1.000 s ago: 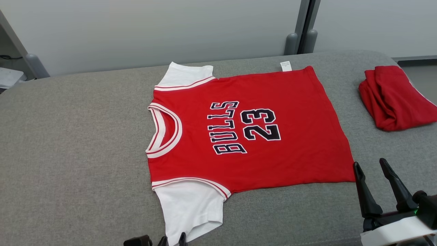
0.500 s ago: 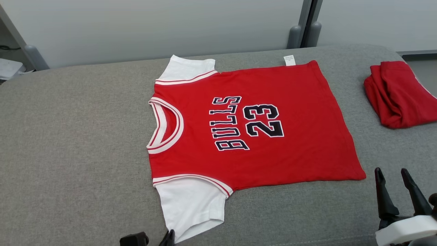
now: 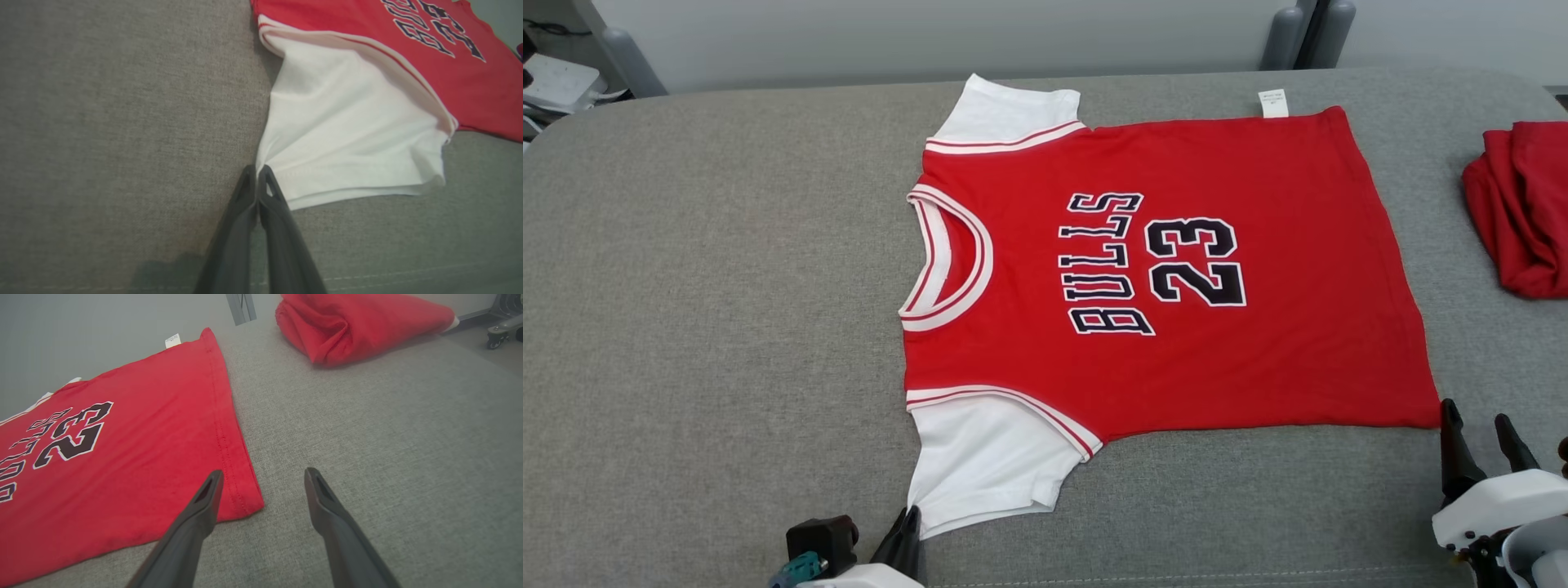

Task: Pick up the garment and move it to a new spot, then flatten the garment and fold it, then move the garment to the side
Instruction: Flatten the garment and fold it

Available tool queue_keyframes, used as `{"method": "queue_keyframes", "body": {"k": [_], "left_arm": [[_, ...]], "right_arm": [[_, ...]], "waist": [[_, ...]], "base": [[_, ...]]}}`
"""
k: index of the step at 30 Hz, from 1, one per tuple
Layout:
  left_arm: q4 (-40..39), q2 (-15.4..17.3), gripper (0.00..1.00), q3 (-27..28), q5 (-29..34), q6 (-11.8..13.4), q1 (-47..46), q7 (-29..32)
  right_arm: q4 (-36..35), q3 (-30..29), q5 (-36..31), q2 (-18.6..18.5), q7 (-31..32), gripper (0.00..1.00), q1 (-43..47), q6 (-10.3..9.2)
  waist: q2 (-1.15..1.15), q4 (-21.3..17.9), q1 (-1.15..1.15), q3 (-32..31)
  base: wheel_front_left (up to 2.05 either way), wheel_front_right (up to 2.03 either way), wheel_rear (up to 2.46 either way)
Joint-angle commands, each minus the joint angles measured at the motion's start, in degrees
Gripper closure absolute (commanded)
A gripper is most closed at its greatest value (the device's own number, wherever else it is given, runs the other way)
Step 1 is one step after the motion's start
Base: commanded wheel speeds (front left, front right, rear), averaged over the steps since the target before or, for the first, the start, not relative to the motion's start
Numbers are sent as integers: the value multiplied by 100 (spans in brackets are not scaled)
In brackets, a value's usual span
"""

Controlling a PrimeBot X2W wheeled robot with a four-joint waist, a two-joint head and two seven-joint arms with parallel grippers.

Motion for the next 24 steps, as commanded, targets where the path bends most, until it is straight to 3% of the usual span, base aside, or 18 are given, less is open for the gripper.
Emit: {"method": "queue_keyframes", "body": {"k": [1,9,11,12,15,16,24], "left_arm": [[-126,111,100,173,30,83,-168,3],[-448,147,100,58,91,144,-135,94],[-492,156,100,36,98,151,-130,113],[-521,156,100,31,98,151,-129,111],[-590,169,100,24,95,156,-116,106],[-605,175,100,22,92,157,-109,107],[-760,211,100,54,3,157,-35,129]], "right_arm": [[-41,166,69,-107,-36,0,-141,0],[622,651,587,-136,-36,0,-446,0],[743,743,655,-156,-36,18,-503,0],[780,778,682,-166,-36,55,-523,0],[813,896,720,-201,-36,96,-556,0],[813,923,728,-216,-36,100,-554,0],[663,1071,673,-411,-36,100,-453,0]], "waist": [[0,57,0,74],[0,124,0,158],[0,136,0,146],[0,140,0,138],[0,132,0,105],[0,126,0,93],[0,101,0,-19]], "base": [[0,0,0],[0,0,0],[0,0,0],[0,0,0],[0,0,0],[0,0,0],[0,0,0]]}}
